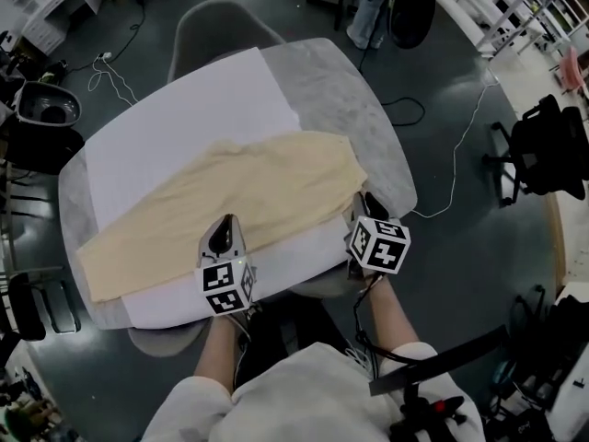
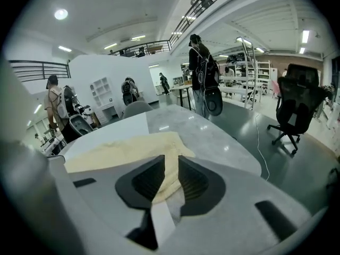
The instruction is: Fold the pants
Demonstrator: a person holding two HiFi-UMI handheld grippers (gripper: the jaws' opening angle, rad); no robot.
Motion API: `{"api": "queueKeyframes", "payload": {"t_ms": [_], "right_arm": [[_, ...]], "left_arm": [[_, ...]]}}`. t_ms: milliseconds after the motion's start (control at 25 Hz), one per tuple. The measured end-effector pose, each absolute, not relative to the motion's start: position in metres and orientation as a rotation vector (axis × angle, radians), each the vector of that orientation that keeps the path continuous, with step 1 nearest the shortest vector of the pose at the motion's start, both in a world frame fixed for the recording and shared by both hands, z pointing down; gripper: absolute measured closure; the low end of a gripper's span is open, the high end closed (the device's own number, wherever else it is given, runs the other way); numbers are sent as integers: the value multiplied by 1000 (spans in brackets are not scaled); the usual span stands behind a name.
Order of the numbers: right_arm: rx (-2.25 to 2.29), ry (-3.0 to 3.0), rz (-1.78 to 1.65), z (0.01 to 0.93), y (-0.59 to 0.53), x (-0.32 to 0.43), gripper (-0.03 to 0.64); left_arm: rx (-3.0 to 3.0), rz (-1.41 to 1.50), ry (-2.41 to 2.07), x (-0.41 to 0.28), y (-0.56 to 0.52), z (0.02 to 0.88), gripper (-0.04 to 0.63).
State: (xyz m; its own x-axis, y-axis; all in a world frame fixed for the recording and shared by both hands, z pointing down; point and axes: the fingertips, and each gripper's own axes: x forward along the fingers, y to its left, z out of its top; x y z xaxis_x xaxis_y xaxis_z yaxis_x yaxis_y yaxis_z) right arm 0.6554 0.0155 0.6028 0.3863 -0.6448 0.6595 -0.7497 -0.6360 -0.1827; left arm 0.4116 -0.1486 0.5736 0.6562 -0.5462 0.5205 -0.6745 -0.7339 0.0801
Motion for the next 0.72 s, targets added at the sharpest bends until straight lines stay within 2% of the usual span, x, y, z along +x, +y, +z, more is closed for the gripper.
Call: {"api": "queueKeyframes", "payload": {"t_ms": [80, 400, 720], "right_arm": [[2476, -1237, 1140, 620, 15, 661, 545], [2442, -1173, 1282, 672, -6, 687, 444], [2354, -1104, 1292, 699, -13, 691, 426]], "left_arm": [[2598, 712, -992, 413, -152, 584, 577], [2574, 788, -1003, 425, -167, 618, 577], [2574, 794, -992, 435, -172, 630, 577]]}}
